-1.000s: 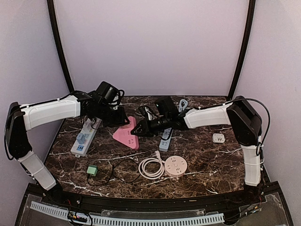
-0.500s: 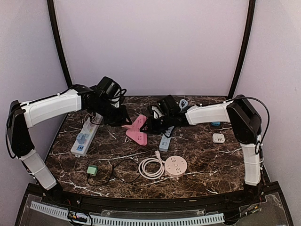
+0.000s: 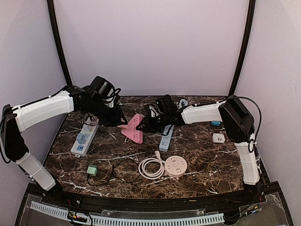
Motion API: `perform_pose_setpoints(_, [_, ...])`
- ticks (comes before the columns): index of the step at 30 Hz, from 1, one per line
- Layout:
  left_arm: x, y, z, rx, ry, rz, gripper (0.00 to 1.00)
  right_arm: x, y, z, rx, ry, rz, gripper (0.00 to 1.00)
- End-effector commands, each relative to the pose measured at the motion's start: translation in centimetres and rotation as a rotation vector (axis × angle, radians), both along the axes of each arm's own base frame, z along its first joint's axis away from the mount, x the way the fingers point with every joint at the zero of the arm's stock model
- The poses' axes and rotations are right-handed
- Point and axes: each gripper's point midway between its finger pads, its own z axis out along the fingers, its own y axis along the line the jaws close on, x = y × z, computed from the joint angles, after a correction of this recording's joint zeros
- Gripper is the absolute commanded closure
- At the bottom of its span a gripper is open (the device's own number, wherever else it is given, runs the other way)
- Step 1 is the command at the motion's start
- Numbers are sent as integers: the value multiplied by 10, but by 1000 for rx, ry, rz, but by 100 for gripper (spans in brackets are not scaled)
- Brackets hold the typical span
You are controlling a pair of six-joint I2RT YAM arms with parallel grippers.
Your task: Pull the plug off the socket
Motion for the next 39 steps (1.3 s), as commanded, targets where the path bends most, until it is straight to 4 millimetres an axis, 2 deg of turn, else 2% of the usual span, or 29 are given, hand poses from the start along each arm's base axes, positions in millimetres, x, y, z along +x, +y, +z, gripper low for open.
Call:
perform_pose_setpoints(1, [-4,6,5,-18,-18,12,100,13,14,8,76,12,10,100])
perform_pose_setpoints(4, [-8,8,-3,-16,-9,20,100,22,17,1,94,40,4,100])
perform_pose_setpoints(6, [-10,10,-8,-16,0,22,100,28,18,-4,102,55,-3,96])
perform_pose_setpoints(13, [-17,13,-26,-17,32,32,100,48,16,-17,128,97,-14,64])
perform_pose_setpoints(19, [-19,15,-38,-1,45,36,100,59,11,-15,119,84,-29,38])
perform_pose_setpoints(23, [-18,16,-44,7,47,36,100,61,7,-4,106,39,-31,26])
perform_pose_setpoints(29, [-15,21,-55,60,44,40,100,56,-10,16,44,-45,-43,16])
perform_pose_setpoints(33, [-11,26,-64,121,44,48,99,50,-31,37,-10,-127,-75,10])
perform_pose_setpoints(39, [-5,42,-84,371,28,73,97,41,-70,79,-83,-266,-157,2])
